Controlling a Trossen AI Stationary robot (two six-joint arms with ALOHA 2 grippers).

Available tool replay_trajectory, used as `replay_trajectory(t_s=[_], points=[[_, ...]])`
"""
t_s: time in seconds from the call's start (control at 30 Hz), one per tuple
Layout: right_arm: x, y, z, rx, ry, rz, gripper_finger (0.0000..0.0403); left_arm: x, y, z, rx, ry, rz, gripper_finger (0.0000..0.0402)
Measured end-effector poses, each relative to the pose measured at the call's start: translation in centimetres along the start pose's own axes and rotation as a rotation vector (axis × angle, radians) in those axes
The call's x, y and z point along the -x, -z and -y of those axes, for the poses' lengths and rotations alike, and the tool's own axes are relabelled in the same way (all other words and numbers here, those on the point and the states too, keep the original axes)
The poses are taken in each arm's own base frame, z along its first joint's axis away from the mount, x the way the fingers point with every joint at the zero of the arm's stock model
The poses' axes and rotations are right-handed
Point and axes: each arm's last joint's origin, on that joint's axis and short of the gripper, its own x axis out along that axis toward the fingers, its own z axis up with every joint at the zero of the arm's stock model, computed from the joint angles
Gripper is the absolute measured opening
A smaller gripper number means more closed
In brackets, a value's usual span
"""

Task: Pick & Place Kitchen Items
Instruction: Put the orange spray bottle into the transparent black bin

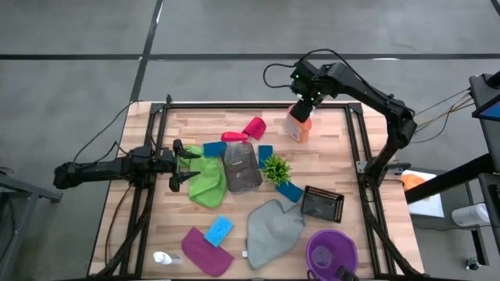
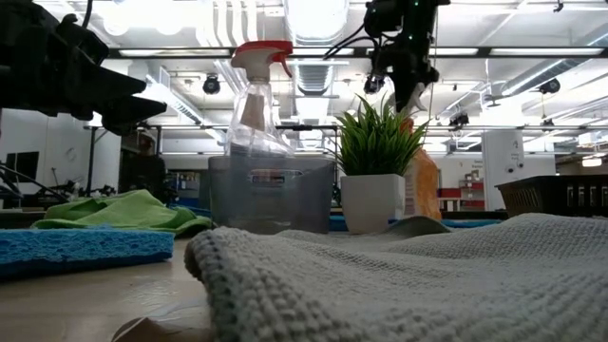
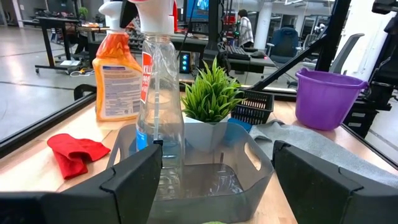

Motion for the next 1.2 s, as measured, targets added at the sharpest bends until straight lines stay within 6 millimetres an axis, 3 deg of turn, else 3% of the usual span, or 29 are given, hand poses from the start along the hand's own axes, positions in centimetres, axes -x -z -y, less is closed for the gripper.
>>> replay_trajectory(t_s=[0.2, 0.4, 0.83, 1.0, 1.2], points=[[1.0, 0.5, 0.1, 0.033, 0.001, 0.022, 0.0126, 0.0, 0.0, 0.0, 0.000, 0.000, 0.000, 0.0308], [3.3, 1.1, 0.4, 0.021, 0.001, 0.135, 0.0126, 0.0, 0.0, 0.0, 0.000, 0.000, 0.000, 0.0308], [12.4, 3.0, 0.0, 0.111, -0.014, 0.702, 0.0126, 0.0, 0.0, 0.0, 0.000, 0.000, 0.000, 0.0308], [14.7, 3.3, -0.9, 0.180, -0.036, 0.871, 0.0126, 0.0, 0.0, 0.0, 0.000, 0.000, 0.000, 0.0308], [15.9, 3.1, -2.3, 0.273, -0.069, 0.992, 0.0126, 0.0, 0.0, 0.0, 0.000, 0.000, 0.000, 0.0308]])
